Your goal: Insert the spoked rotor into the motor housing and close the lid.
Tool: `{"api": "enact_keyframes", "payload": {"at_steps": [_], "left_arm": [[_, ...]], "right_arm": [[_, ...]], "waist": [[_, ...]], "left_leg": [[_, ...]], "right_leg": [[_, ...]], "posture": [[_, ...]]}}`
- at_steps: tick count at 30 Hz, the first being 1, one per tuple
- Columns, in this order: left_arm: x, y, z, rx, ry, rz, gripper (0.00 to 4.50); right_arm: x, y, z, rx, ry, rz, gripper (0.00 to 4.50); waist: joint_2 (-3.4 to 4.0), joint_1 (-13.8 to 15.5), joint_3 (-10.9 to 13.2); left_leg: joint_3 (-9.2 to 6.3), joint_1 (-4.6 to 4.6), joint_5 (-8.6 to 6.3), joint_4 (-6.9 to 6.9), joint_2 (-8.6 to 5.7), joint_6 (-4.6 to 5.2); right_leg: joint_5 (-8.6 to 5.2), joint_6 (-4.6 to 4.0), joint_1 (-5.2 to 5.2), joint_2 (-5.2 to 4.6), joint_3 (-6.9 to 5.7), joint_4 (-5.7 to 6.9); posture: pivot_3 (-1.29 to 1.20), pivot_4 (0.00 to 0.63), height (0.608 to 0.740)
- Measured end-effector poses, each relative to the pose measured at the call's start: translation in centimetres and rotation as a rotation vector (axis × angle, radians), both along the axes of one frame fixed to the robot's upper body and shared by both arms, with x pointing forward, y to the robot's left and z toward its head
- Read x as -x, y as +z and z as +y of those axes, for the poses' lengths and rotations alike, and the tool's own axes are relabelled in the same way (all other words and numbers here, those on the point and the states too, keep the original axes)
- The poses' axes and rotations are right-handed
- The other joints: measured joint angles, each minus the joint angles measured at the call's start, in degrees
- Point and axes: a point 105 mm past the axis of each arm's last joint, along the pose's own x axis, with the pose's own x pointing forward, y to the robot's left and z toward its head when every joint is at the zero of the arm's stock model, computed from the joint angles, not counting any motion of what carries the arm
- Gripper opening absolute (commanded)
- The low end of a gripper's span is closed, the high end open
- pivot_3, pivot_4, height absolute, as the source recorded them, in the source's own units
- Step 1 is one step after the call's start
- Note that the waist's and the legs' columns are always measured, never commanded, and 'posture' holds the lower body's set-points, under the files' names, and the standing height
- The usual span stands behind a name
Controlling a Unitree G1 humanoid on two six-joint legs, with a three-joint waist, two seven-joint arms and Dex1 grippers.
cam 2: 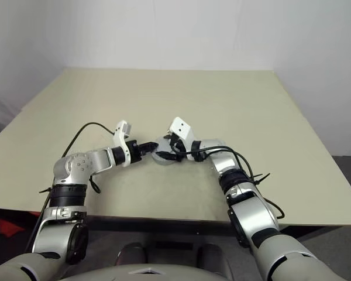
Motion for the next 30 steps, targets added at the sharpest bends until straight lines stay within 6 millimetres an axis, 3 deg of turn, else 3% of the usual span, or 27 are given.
{"api": "enact_keyframes", "payload": {"at_steps": [3,7,8,19,26,30], "left_arm": [[-0.1,0.0,-0.1,-0.001,0.004,0.014,0.66],[0.0,0.1,-0.2,0.007,0.007,0.031,0.63],[0.1,0.1,-0.2,0.010,0.005,0.034,0.63],[0.4,0.5,-0.7,0.041,-0.010,0.044,0.63],[0.6,0.9,-1.1,0.061,-0.033,0.044,0.63],[0.6,0.9,-1.2,0.061,-0.037,0.043,0.63]], "right_arm": [[0.0,0.0,-0.1,-0.002,-0.006,0.009,3.12],[-0.2,0.0,-0.3,-0.004,-0.026,0.041,4.40],[-0.3,0.1,-0.5,-0.002,-0.033,0.044,4.46],[0.4,1.3,-0.2,-0.130,0.000,0.148,4.46],[1.6,4.7,0.6,-0.276,0.112,0.167,4.46],[1.8,5.5,0.8,-0.315,0.125,0.184,4.46]], "waist": [[0.00,0.0,0.0],[0.00,0.0,0.0],[0.00,0.1,0.0],[0.01,0.4,0.0],[0.01,0.6,0.0],[0.01,0.7,0.0]], "left_leg": [[0.00,-0.02,-0.01,-0.02,-0.04,0.01],[0.00,-0.04,-0.01,-0.20,-0.06,0.02],[0.00,-0.04,0.00,-0.27,-0.06,0.02],[0.01,-0.28,0.00,-0.55,-0.04,0.06],[0.01,-0.71,-0.03,-0.53,-0.06,0.14],[0.01,-0.72,-0.05,-0.53,-0.08,0.16]], "right_leg": [[-0.01,0.01,0.00,-0.04,-0.01,-0.07],[-0.01,0.01,0.05,-0.04,-0.03,-0.31],[0.00,0.01,0.09,-0.04,-0.05,-0.39],[0.21,-0.35,0.11,-0.05,-0.12,-0.72],[0.12,-0.21,-0.11,-0.12,-0.24,-0.84],[0.08,-0.15,-0.10,-0.18,-0.28,-0.85]], "posture": [[0.00,0.000,0.740],[0.00,0.000,0.740],[0.00,0.000,0.740],[0.00,0.000,0.740],[0.00,0.000,0.740],[0.00,0.000,0.740]]}}
